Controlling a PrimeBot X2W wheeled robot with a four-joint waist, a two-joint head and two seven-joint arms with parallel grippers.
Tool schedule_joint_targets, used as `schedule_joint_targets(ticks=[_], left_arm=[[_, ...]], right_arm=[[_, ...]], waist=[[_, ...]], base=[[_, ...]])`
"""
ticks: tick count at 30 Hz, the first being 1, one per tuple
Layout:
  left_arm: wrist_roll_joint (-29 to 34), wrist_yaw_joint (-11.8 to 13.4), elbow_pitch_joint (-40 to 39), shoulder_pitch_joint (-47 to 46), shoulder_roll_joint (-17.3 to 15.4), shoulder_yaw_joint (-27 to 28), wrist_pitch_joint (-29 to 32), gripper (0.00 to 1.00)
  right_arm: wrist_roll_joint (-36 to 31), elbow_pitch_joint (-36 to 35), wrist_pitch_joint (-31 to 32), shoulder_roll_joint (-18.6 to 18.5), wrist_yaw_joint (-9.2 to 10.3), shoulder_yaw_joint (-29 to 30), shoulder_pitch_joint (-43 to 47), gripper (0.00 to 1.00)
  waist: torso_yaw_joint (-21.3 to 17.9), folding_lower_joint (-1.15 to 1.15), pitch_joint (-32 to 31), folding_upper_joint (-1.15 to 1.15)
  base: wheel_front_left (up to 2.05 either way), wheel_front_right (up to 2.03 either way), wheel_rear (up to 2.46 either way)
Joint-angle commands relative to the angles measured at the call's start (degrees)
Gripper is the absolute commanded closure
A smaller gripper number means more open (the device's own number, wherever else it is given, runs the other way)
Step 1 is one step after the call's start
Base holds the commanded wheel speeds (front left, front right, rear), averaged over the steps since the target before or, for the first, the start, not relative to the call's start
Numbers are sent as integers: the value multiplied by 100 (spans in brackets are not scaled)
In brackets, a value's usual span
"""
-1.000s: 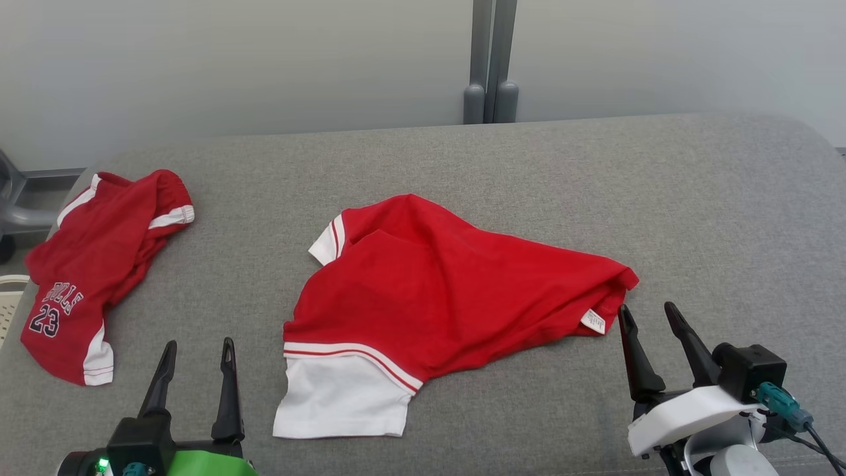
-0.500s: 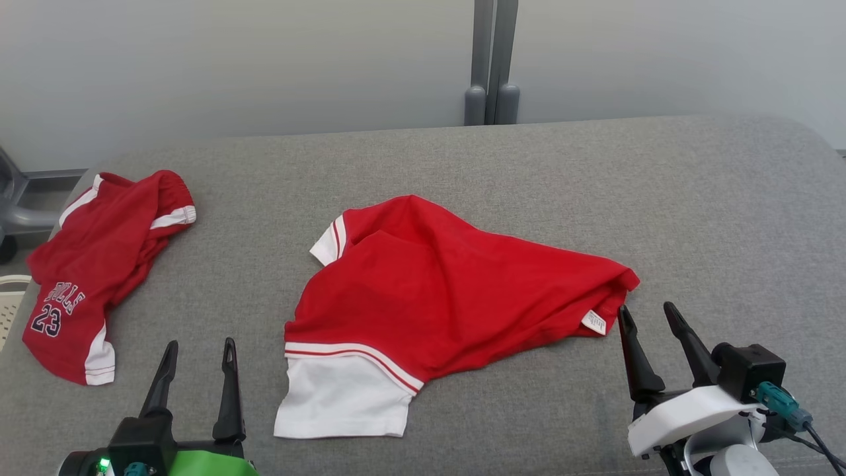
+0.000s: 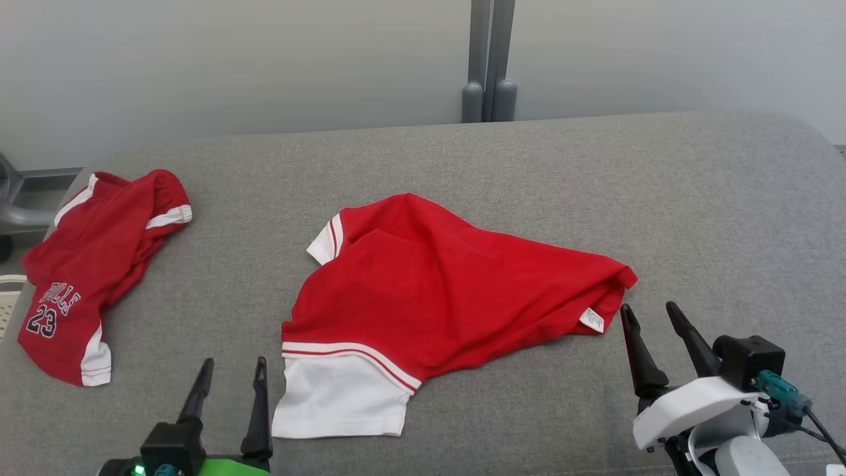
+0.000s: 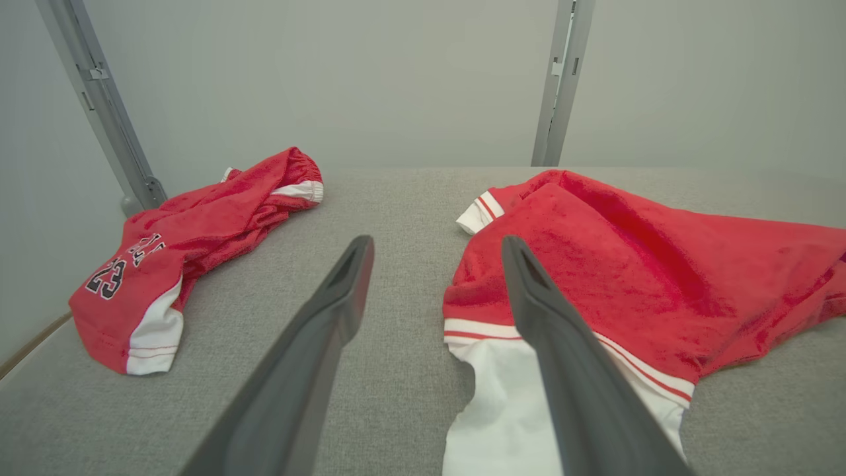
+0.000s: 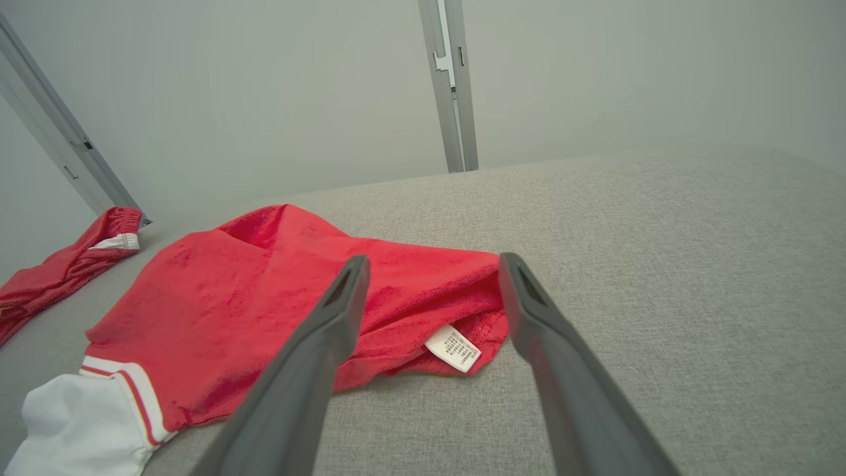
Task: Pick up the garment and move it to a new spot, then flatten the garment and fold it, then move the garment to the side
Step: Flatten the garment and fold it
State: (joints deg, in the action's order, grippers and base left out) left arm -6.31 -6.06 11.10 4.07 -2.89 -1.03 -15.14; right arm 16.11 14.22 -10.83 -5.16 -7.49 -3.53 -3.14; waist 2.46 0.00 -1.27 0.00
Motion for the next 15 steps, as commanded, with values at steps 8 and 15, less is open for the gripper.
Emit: schedule_joint_targets(ticks=[8,15], left_arm=[[-395,-78,1019,-310,-12,-283,3,0],[-527,-99,1585,-427,-10,-418,3,0]], right_arm=[[91,1033,109,-211,0,-209,-613,0],[214,2137,-49,-267,0,-276,-1172,0]], waist=[[-62,0,133,0],[-29,0,331,0]], base=[[0,0,0],[0,0,0]])
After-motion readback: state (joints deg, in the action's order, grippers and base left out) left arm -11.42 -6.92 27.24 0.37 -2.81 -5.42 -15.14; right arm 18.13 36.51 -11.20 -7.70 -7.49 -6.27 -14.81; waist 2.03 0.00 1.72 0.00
